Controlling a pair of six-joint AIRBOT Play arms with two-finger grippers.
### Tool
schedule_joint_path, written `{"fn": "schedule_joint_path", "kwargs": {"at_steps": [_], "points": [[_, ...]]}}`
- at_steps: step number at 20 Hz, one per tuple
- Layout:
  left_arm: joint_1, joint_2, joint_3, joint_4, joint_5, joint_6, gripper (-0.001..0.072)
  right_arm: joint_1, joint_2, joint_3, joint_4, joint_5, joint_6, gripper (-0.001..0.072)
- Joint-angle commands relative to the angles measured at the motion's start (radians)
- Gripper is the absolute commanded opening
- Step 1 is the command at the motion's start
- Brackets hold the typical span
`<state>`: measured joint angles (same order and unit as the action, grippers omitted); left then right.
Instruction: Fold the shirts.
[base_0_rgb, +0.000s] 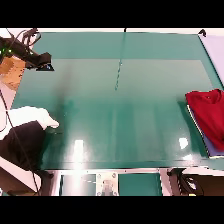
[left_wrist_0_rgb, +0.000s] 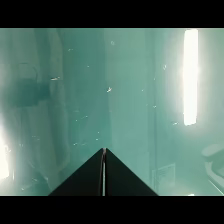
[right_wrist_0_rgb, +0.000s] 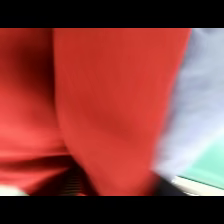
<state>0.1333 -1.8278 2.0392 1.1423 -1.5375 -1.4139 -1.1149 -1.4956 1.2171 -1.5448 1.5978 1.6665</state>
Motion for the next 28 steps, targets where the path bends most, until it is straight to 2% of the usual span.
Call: {"fn": "schedule_joint_path", "kwargs": {"at_steps": [1, 4, 6, 7, 8, 9, 10, 11, 12, 13, 16, 19, 25, 28], "points": [[0.000, 0.000, 0.000, -0.005, 0.004, 0.002, 0.0025, 0.000, 0.000, -0.025, -0.123, 0.085, 0.003, 0.0559], [0.000, 0.000, 0.001, -0.055, 0.023, 0.017, 0.0025, 0.008, 0.000, 0.057, -0.129, 0.216, 0.029, 0.0557], [0.000, 0.002, 0.002, -0.093, 0.036, 0.028, 0.0025, 0.041, 0.004, 0.141, -0.094, 0.245, 0.039, 0.0535], [0.000, 0.003, 0.005, -0.112, 0.037, 0.028, 0.0025, 0.066, 0.007, 0.188, -0.054, 0.245, 0.043, 0.0472], [0.000, 0.003, 0.007, -0.128, 0.036, 0.028, 0.0025, 0.092, 0.009, 0.236, -0.007, 0.245, 0.043, 0.0357], [0.000, 0.008, 0.007, -0.136, 0.036, 0.027, 0.0025, 0.125, 0.009, 0.298, 0.052, 0.244, 0.043, 0.0321], [0.000, 0.019, 0.007, -0.136, 0.037, 0.027, 0.0024, 0.160, 0.009, 0.359, 0.098, 0.244, 0.043, 0.0319], [0.000, 0.034, 0.007, -0.135, 0.041, 0.027, 0.0024, 0.198, 0.009, 0.422, 0.129, 0.244, 0.043, 0.0278], [0.000, 0.057, 0.006, -0.132, 0.045, 0.025, 0.0024, 0.232, 0.010, 0.474, 0.150, 0.243, 0.043, 0.0184], [0.000, 0.077, 0.005, -0.130, 0.044, 0.014, 0.0024, 0.269, 0.010, 0.521, 0.161, 0.240, 0.043, 0.0022], [-0.011, 0.126, -0.028, -0.124, -0.004, -0.010, 0.0024, 0.388, 0.041, 0.532, 0.170, 0.181, 0.043, 0.0023], [-0.075, 0.202, -0.203, -0.121, -0.009, -0.019, 0.0023, 0.524, 0.153, 0.336, 0.177, 0.027, 0.031, 0.0022], [-0.273, 0.528, -0.812, -0.095, 0.200, -0.043, 0.0023, 0.753, 0.423, -0.256, 0.204, -0.218, 0.024, 0.0022], [-0.326, 0.681, -1.027, -0.092, 0.287, -0.106, 0.0024, 0.805, 0.459, -0.380, 0.241, -0.274, 0.001, 0.0023]]}}
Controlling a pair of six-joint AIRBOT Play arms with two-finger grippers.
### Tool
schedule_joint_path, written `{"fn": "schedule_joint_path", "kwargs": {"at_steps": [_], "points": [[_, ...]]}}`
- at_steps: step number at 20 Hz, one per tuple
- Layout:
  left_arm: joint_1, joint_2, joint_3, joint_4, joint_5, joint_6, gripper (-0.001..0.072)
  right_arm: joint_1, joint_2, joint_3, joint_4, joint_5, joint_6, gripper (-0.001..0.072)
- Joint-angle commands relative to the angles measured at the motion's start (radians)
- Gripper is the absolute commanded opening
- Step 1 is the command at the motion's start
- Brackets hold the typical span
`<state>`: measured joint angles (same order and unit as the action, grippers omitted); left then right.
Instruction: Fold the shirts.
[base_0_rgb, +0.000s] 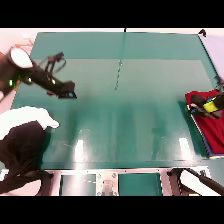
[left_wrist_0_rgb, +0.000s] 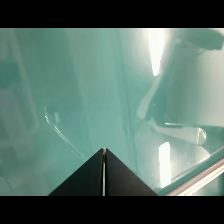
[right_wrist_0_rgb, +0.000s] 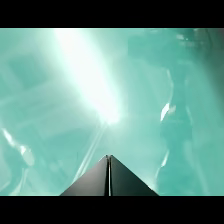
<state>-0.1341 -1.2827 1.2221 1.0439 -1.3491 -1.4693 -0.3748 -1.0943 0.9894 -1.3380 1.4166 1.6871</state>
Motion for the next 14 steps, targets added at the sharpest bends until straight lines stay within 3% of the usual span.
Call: {"fn": "schedule_joint_path", "kwargs": {"at_steps": [1, 14], "points": [[-0.064, 0.172, -0.249, 0.012, 0.111, -0.069, 0.0024, 0.073, 0.057, -0.164, 0.038, -0.101, -0.021, 0.0023], [-0.064, 0.215, -0.291, 0.026, 0.119, -0.067, 0.0026, 0.075, 0.057, -0.166, 0.045, -0.108, -0.019, 0.0024]]}}
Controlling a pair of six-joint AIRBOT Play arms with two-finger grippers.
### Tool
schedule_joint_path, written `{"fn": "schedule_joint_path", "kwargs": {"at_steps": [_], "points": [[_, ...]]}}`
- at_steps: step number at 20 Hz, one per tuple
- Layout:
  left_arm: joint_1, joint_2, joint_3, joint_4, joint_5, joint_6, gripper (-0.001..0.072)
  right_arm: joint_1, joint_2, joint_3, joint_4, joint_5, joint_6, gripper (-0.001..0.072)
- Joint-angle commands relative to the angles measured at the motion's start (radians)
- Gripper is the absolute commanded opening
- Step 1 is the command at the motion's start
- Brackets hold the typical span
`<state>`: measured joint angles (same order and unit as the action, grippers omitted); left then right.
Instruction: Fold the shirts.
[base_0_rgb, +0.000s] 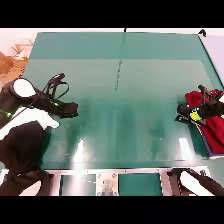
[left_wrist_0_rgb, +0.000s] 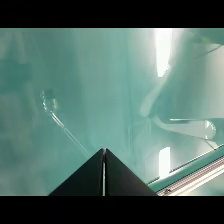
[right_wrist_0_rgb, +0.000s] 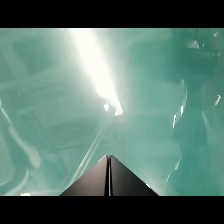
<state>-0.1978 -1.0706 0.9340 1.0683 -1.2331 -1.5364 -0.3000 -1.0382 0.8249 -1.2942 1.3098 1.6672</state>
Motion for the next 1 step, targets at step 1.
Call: {"fn": "schedule_joint_path", "kwargs": {"at_steps": [1], "points": [[-0.001, 0.003, -0.003, 0.002, 0.003, 0.000, 0.0025, 0.000, 0.001, -0.002, 0.001, -0.002, 0.000, 0.0024]]}}
